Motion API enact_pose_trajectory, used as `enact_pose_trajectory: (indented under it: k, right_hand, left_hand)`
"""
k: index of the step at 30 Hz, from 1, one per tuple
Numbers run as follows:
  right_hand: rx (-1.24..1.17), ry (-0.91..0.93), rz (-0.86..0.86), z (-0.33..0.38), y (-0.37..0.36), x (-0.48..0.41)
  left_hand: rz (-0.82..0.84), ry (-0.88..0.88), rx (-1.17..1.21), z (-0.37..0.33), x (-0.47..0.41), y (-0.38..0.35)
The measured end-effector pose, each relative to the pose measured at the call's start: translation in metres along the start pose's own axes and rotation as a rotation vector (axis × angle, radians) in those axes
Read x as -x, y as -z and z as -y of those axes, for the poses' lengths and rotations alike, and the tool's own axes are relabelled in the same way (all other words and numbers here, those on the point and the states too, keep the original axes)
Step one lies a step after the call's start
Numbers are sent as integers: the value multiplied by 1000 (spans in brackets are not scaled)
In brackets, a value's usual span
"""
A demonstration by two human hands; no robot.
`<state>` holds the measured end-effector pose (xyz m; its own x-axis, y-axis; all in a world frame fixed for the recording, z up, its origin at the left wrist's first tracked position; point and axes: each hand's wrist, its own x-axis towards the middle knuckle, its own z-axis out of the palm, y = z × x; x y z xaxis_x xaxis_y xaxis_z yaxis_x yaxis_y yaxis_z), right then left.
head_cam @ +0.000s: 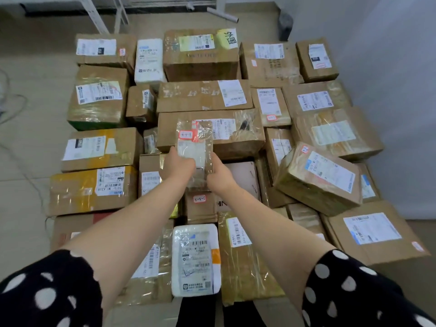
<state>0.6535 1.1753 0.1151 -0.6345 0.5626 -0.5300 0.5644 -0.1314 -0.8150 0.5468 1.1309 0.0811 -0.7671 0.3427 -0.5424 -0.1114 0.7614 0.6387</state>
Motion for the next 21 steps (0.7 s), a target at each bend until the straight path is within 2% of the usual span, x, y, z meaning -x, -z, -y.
enact_pose_trajectory:
  k: [2,5,8,12,14,16,18,21]
  right_hand:
    - [24,-21,-59,-10,10,7]
    - [97,-69,-282,-32,41,17]
    - [181,-91,-566,-56,85,31]
    - [251,-115,-871,-87,154,51]
    - [291,-210,-968,-104,187,57]
    - [281,-353,-986,-122,217,58]
    - [218,-473,-930,-141,238,57]
    - [-29,-521,-829,-160,254,51]
  left_hand:
    - [-22,-22,-162,-4,9,-6]
    - [-67,-234,-339,-27,36,-21]
    - [76,-363,-289,-51,59,-57]
    - [303,-365,-252,-82,85,-116]
    - [370,-337,-268,-93,94,-143]
    - [413,-309,-280,-99,99,-167]
    - [429,-289,-322,-100,99,-185]
    - [426,-227,-352,-95,91,-202]
